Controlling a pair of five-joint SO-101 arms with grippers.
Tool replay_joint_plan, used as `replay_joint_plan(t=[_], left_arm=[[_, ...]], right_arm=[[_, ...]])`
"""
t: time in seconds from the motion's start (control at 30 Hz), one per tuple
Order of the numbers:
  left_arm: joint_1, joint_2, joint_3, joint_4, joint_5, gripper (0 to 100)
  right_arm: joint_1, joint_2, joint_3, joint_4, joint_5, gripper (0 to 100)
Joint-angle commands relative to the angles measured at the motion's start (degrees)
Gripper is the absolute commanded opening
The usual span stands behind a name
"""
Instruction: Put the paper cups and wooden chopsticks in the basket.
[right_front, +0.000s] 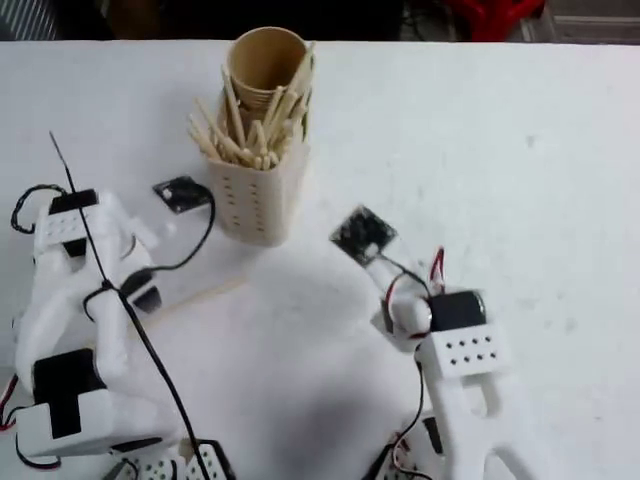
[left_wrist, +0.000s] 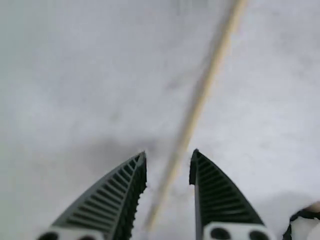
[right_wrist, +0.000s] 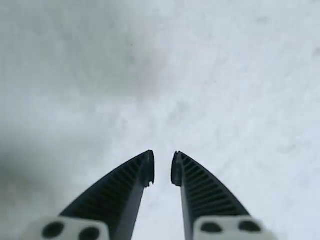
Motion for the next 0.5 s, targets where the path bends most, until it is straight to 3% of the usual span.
replay_joint_plan(t=[0.0, 0.23, 0.47], left_arm=[[1.5, -0.2, -0.2, 0.0, -1.2, 15], [7.4, -0.2, 8.7, -8.5, -2.5, 15], [9.1, 0.0, 10.7, -18.4, 2.8, 15]], right_arm=[[2.9, -2.4, 6.3, -5.1, 1.2, 7.4], [3.5, -6.1, 18.5, -13.5, 1.2, 7.4], [3.4, -12.1, 23.1, -13.5, 1.3, 7.4]])
